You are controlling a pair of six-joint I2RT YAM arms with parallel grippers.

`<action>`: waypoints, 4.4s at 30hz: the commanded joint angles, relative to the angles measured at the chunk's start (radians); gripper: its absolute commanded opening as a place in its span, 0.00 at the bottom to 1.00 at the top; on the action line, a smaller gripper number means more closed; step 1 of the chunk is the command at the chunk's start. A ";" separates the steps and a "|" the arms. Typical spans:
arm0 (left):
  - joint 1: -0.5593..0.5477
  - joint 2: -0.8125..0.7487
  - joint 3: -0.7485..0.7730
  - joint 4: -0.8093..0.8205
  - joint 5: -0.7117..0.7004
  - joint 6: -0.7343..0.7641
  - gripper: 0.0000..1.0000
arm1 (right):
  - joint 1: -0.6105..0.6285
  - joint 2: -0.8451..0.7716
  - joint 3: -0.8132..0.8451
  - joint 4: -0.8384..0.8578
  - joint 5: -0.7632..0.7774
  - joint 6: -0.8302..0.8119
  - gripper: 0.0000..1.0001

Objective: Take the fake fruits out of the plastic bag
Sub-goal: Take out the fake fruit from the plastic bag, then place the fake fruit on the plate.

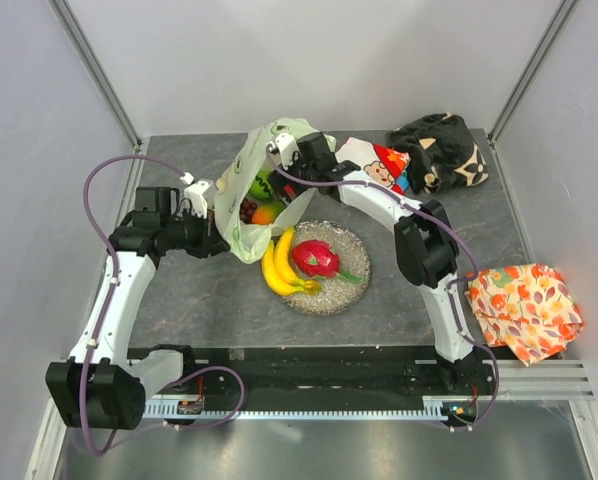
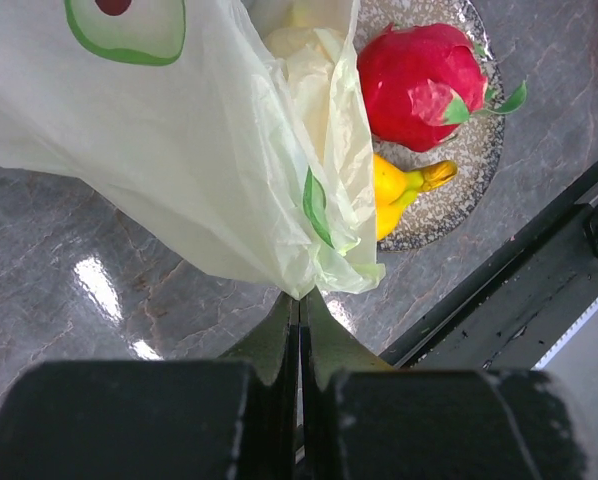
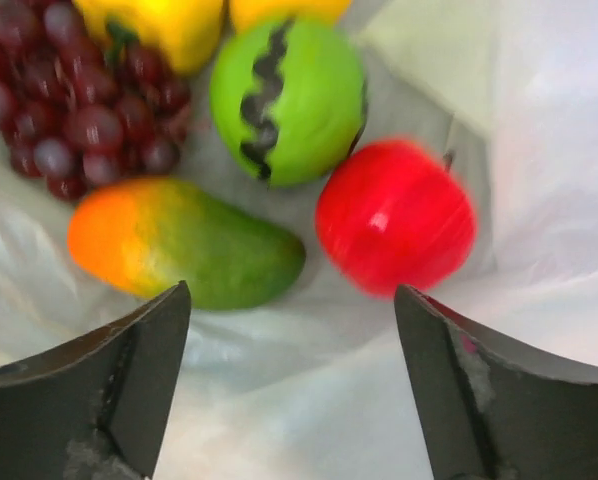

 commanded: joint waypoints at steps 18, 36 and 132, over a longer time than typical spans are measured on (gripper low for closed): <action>0.002 0.104 0.035 0.013 0.035 0.032 0.02 | 0.008 0.279 0.427 0.067 0.064 0.174 0.96; 0.002 0.162 0.093 0.039 0.046 0.021 0.02 | -0.005 0.276 0.355 -0.039 0.374 -0.078 0.96; 0.000 0.383 0.302 0.271 0.150 -0.251 0.02 | -0.139 -0.173 -0.299 -0.089 -0.354 -0.214 0.28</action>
